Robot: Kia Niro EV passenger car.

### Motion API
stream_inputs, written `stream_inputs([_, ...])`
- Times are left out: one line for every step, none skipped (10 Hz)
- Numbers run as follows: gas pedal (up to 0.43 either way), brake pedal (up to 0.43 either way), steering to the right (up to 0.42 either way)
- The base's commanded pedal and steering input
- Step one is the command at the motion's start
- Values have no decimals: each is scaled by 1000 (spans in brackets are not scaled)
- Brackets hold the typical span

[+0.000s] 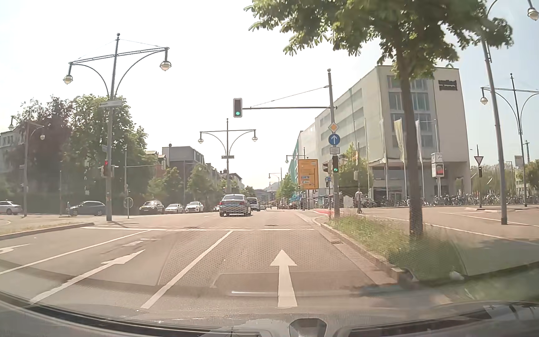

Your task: Follow the waypoints while adhering to traffic rules and regulations

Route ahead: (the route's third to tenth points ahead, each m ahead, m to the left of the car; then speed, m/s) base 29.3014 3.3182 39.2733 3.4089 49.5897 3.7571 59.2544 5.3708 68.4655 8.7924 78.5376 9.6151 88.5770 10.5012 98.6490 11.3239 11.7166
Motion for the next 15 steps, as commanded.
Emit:
stream_inputs([118, 0, -1])
stream_inputs([118, 0, -4])
stream_inputs([118, 0, -4])
stream_inputs([118, 0, -4])
stream_inputs([118, 0, -4])
stream_inputs([130, 0, -4])
stream_inputs([138, 0, -4])
stream_inputs([150, 0, -4])
stream_inputs([150, 0, -3])
stream_inputs([169, 0, -2])
stream_inputs([177, 0, -2])
stream_inputs([177, 0, -2])
stream_inputs([177, 0, -1])
stream_inputs([177, 0, -2])
stream_inputs([177, 0, -2])
